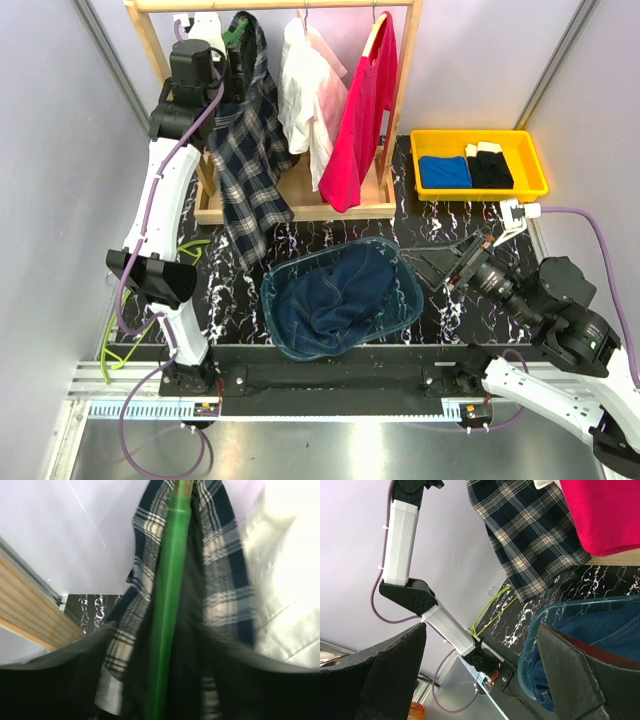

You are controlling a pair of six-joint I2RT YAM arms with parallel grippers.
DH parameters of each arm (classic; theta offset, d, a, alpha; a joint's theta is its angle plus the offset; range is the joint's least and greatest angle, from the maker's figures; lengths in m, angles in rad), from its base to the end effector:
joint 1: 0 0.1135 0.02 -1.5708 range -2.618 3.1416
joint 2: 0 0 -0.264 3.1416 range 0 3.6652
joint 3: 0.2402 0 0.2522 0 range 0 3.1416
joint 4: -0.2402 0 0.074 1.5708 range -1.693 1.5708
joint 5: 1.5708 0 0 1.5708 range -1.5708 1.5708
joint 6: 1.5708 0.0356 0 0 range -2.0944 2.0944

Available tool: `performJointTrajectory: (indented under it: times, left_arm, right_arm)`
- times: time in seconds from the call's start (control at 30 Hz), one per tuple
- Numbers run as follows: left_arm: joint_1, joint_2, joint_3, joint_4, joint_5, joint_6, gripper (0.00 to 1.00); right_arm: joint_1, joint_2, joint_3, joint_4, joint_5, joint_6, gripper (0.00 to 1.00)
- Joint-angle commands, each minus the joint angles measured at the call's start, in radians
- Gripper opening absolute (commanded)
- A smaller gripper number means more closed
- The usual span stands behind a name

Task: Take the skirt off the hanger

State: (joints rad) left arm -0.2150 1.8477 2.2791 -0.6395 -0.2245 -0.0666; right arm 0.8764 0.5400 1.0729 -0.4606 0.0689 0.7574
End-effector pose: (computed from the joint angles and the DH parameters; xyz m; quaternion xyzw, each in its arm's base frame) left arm 0.3885 -0.0767 0.5019 -0.0131 0.7749 -0.0017 0.6319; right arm 0.0552 0.0624 0.4333 -0.0153 0.6810 0.5174 0.5180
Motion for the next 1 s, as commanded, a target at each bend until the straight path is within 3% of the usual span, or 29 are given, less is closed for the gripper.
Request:
performJointTrajectory:
  times: [0.0,0.03,0.13,0.73,0.97]
  left_arm:
    - [0.002,0.015,0.086,0.035,0.016,-0.01,0.35]
    - [0.002,0.016,0.092,0.032,0.014,-0.013,0.16]
    - [0.002,0.001,0.089,0.034,0.027,-0.013,0.0]
    - [0.006,-0.228,0.102,0.156,0.123,0.088,0.0]
    - [0.008,-0.502,-0.221,0.107,0.252,0.152,0.0]
  right_arm:
    - [0.001,0.0,0.022,-0.009,0.028,0.011,1.0]
    - [0.001,0.002,0.021,-0.01,0.026,0.014,1.0]
    - [0.001,0.003,0.015,-0.01,0.023,0.016,1.0]
    - [0.001,0.08,0.018,0.034,-0.027,-0.001,1.0]
    - [0.001,0.09,0.027,0.051,-0.014,-0.018,1.0]
